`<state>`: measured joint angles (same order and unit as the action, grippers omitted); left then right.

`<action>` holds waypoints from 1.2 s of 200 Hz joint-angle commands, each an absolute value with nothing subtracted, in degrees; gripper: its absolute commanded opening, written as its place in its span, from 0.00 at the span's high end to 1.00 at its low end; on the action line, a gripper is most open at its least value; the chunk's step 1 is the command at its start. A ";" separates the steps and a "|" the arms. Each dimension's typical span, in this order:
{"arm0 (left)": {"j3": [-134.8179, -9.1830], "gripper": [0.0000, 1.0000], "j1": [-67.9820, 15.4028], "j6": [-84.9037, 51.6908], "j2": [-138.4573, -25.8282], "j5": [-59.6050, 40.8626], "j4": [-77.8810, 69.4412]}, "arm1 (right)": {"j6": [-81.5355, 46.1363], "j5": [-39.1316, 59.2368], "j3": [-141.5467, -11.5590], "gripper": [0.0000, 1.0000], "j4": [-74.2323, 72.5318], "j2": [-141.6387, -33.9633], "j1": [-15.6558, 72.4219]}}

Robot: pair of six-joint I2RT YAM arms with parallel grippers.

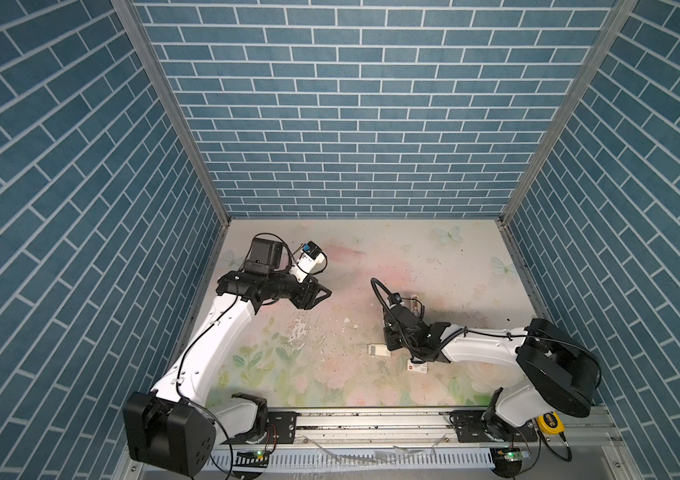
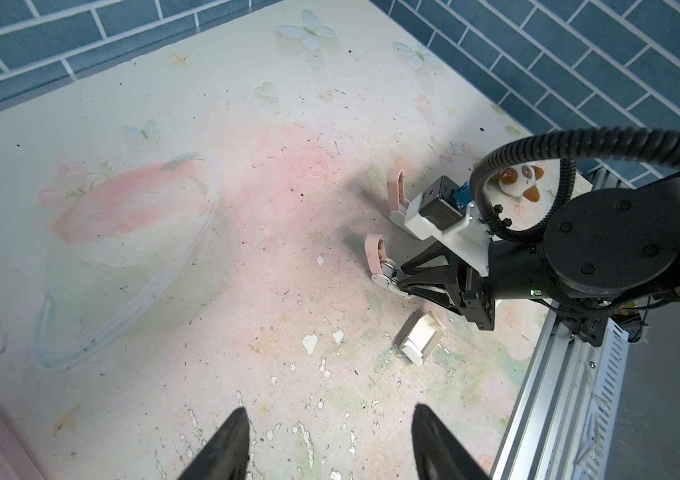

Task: Load the staples into the stapler

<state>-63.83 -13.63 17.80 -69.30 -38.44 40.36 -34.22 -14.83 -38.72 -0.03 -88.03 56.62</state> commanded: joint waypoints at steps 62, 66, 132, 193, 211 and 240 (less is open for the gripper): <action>-63.19 0.36 -13.18 18.39 -68.24 -39.02 40.24 | -32.97 -16.83 -41.83 0.67 3.80 -84.99 56.94; -63.19 0.36 -13.18 18.40 -68.22 -39.02 40.24 | -32.82 -16.81 -42.01 0.67 4.02 -84.57 56.95; -63.64 0.36 -13.10 18.57 -67.98 -38.67 40.24 | -31.66 -10.17 -44.77 0.66 4.87 -83.86 55.72; -63.02 0.36 -13.10 18.48 -67.93 -38.58 40.22 | -31.46 -9.12 -45.42 0.65 3.70 -86.61 54.24; -62.89 0.36 -13.16 18.44 -67.85 -38.66 40.24 | -31.55 -9.34 -45.61 0.65 3.33 -87.18 53.83; -62.53 0.36 -13.05 18.50 -67.43 -38.50 40.24 | -31.42 -8.48 -45.88 0.65 2.64 -88.36 53.36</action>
<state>-63.81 -13.61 17.82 -68.55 -38.39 40.34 -32.67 -9.41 -44.47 3.20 -86.94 53.80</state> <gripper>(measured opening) 0.642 0.344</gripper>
